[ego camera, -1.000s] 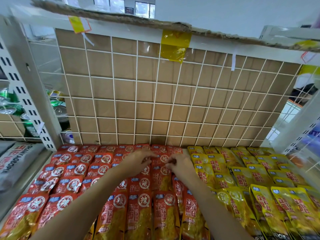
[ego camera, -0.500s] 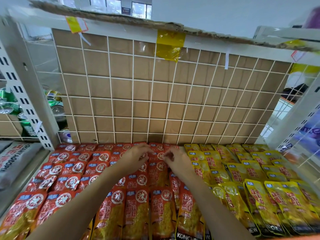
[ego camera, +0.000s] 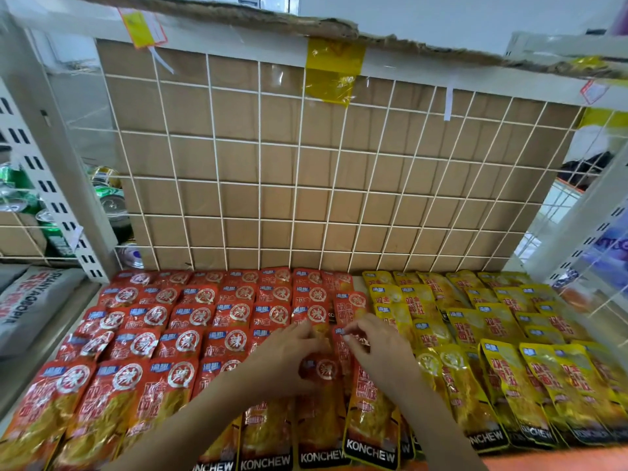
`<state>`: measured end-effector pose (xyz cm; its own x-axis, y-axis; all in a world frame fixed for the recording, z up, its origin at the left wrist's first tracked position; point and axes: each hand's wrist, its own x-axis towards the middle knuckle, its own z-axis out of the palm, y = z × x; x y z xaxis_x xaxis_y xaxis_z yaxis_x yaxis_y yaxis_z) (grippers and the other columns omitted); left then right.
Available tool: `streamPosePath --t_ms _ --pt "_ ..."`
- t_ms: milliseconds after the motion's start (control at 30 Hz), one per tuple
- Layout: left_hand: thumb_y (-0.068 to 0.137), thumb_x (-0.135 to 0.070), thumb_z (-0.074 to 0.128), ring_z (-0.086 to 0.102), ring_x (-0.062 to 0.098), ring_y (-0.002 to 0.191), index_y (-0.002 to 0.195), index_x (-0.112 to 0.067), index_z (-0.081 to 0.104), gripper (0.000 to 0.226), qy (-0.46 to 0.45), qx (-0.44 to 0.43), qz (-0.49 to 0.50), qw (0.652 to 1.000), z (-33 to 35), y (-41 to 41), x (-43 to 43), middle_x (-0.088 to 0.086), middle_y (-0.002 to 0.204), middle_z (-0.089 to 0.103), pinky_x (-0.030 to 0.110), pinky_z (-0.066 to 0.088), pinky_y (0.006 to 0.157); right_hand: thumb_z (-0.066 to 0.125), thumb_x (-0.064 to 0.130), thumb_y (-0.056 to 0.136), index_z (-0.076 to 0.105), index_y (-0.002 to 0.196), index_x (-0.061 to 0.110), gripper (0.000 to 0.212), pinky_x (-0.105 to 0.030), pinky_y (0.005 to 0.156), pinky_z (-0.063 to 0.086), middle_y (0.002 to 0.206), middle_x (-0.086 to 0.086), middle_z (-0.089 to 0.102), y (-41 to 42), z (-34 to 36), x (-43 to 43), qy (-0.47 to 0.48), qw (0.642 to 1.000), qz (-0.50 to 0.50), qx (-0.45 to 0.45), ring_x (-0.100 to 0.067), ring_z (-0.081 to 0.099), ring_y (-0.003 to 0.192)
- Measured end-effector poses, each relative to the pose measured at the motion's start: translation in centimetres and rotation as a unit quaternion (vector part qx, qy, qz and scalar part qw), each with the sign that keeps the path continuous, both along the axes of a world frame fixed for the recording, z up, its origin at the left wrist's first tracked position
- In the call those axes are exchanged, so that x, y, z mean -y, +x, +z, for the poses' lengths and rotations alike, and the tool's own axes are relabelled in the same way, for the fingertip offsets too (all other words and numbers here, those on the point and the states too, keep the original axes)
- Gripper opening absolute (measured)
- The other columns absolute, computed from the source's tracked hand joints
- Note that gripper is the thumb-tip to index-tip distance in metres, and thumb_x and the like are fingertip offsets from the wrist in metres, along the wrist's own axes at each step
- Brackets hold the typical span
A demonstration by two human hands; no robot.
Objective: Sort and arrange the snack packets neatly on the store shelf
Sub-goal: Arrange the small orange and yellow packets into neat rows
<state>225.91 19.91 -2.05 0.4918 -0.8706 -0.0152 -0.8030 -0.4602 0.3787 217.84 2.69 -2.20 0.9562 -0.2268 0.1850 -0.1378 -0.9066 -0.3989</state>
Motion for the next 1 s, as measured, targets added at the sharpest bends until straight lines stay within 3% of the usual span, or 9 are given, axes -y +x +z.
streamPosePath --t_ms 100,267,500,633,767,1000 --pt "0.079 -0.044 0.065 0.032 0.009 0.119 0.131 -0.029 0.044 0.058 0.031 0.021 0.018 0.999 -0.3 -0.4 0.3 -0.009 0.127 0.037 0.026 0.024 0.106 0.047 0.038 0.095 0.059 0.108 0.025 0.022 -0.010 0.075 0.032 0.108 0.015 0.054 -0.4 -0.3 0.0 0.000 1.000 0.002 -0.001 0.003 0.047 0.096" --pt "0.078 -0.037 0.067 0.037 0.010 0.115 0.118 -0.025 0.046 0.046 0.035 -0.014 0.036 0.999 -0.1 -0.5 0.8 -0.008 0.122 0.045 0.028 0.026 0.105 0.048 0.044 0.093 0.059 0.108 0.027 0.025 -0.014 0.079 0.034 0.105 0.017 0.051 -0.7 -0.2 0.1 0.011 1.000 0.003 0.001 0.001 0.048 0.098" --pt "0.086 -0.016 0.063 0.051 0.003 0.092 0.110 -0.019 0.059 0.024 -0.013 -0.101 0.036 0.994 0.5 0.4 1.3 -0.006 0.109 0.061 0.009 0.038 0.074 0.053 0.042 0.091 0.059 0.108 0.025 0.025 -0.013 0.078 0.033 0.099 0.019 0.045 -1.0 0.1 0.3 0.014 1.000 0.006 -0.006 0.001 0.048 0.097" --pt "0.087 -0.010 0.061 0.050 -0.009 0.076 0.103 -0.016 0.062 0.017 -0.060 -0.137 0.065 0.987 0.9 1.3 1.2 -0.014 0.089 0.057 0.000 0.041 0.062 0.053 0.042 0.090 0.059 0.109 0.025 0.026 -0.013 0.077 0.032 0.104 0.016 0.050 -1.3 0.5 0.3 0.015 1.000 0.005 -0.009 -0.001 0.050 0.102" --pt "0.084 -0.009 0.065 0.055 -0.008 0.073 0.091 -0.018 0.066 0.012 -0.103 -0.147 0.095 0.979 1.2 2.7 1.1 -0.020 0.078 0.058 0.004 0.044 0.063 0.053 0.047 0.089 0.057 0.114 0.027 0.033 -0.017 0.089 0.036 0.112 0.013 0.053 -1.5 0.9 0.6 0.009 1.000 -0.004 -0.020 -0.003 0.048 0.108" --pt "0.080 -0.015 0.071 0.062 0.000 0.079 0.083 -0.023 0.066 0.009 -0.130 -0.153 0.126 0.972 0.7 4.4 1.3 -0.011 0.081 0.066 0.012 0.047 0.071 0.057 0.053 0.082 0.055 0.119 0.029 0.044 -0.024 0.100 0.033 0.119 0.010 0.051 -2.5 1.9 1.3 -0.021 0.998 -0.032 -0.057 -0.009 0.042 0.119"
